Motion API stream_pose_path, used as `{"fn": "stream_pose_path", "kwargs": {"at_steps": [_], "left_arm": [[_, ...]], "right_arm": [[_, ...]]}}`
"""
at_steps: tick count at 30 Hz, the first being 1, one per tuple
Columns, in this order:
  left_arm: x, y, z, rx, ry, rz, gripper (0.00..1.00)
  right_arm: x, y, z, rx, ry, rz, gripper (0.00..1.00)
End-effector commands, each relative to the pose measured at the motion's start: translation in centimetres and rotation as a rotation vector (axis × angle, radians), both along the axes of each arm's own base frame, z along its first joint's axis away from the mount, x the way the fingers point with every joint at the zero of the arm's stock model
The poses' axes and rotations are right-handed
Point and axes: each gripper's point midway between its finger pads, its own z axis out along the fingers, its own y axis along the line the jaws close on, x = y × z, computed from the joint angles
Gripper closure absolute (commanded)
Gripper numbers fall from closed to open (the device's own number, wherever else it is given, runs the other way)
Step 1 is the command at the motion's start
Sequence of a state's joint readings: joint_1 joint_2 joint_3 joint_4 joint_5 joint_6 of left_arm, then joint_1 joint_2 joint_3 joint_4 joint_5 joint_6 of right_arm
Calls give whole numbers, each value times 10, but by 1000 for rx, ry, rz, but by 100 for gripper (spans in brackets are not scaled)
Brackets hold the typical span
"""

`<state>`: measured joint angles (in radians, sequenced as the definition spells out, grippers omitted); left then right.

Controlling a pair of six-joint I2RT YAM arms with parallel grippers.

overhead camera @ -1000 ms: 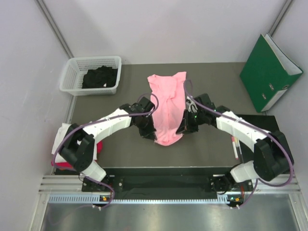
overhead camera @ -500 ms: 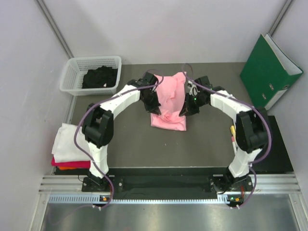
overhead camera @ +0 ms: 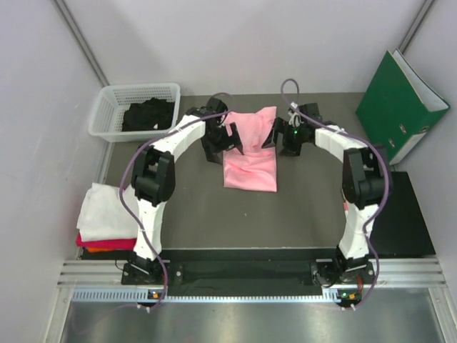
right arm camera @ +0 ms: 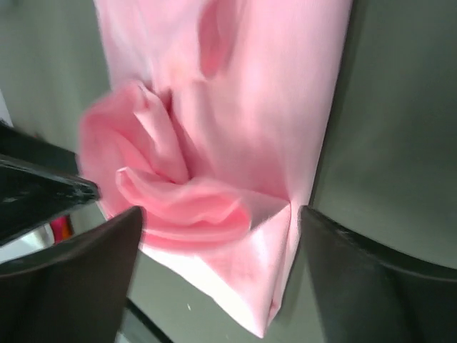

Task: Fold and stack the t-shirts
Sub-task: Fold the folded rectangular tshirt in 1/3 of the way

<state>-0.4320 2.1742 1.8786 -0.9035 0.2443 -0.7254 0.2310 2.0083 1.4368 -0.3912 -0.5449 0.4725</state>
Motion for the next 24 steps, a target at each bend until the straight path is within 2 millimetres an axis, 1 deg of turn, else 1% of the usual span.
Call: {"fn": "stream_pose_path", "kwargs": {"at_steps": [1, 2, 3, 4, 5, 6, 7, 8, 9, 10, 11, 12, 13, 14, 15, 16, 17, 18, 19, 20, 21, 24], "left_arm": [[3, 6, 56, -44, -136, -2, 1], [1, 6, 58, -53, -144, -6, 1], [-2, 7, 59, -60, -148, -10, 1], [-9, 9, 59, -64, -152, -14, 1], [-13, 10, 58, -70, -146, -18, 1], [-18, 11, 54, -66, -138, -18, 1], [-28, 16, 47, -58, -115, -18, 1], [-34, 16, 41, -59, -99, -23, 1], [-39, 18, 38, -62, -90, -23, 2], [-54, 22, 26, -58, -56, -23, 3], [-54, 21, 24, -75, -74, -23, 5], [-60, 21, 20, -88, -65, -18, 7], [-74, 25, 10, -92, -42, -15, 8], [-73, 23, 7, -110, -60, -12, 10], [-76, 22, 4, -128, -56, -6, 11], [-86, 25, -6, -127, -37, -2, 15], [-82, 23, -7, -145, -65, -1, 17], [-82, 23, -9, -152, -69, 9, 19], [-88, 24, -13, -158, -67, 8, 22], [-85, 22, -11, -167, -86, 12, 22], [-81, 22, -11, -171, -106, 17, 22], [-74, 23, -8, -161, -139, 23, 21]], "right_arm": [[32, -9, 124, 28, -407, -61, 0], [27, -10, 125, 18, -403, -54, 0], [17, -13, 127, 11, -387, -46, 1], [12, -14, 126, 3, -382, -37, 0], [2, -16, 115, -9, -347, -35, 0], [-9, -20, 109, -22, -308, -37, 0], [-17, -23, 102, -33, -276, -37, 0], [-32, -25, 83, -43, -219, -30, 0], [-42, -27, 77, -40, -187, -29, 0], [-52, -27, 71, -30, -151, -33, 0], [-70, -30, 49, -37, -83, -36, 0], [-76, -29, 46, -23, -77, -40, 4], [-85, -29, 38, -6, -38, -50, 7], [-102, -30, 18, -5, 21, -53, 10], [-104, -28, 14, 18, 18, -57, 25], [-120, -27, 0, 48, 83, -66, 37], [-124, -25, -5, 66, 92, -68, 56], [-121, -22, -7, 88, 68, -73, 82], [-130, -21, -15, 110, 108, -86, 82], [-130, -20, -16, 119, 107, -84, 82], [-130, -20, -21, 114, 118, -86, 80], [-128, -18, -25, 126, 122, -85, 77]]}}
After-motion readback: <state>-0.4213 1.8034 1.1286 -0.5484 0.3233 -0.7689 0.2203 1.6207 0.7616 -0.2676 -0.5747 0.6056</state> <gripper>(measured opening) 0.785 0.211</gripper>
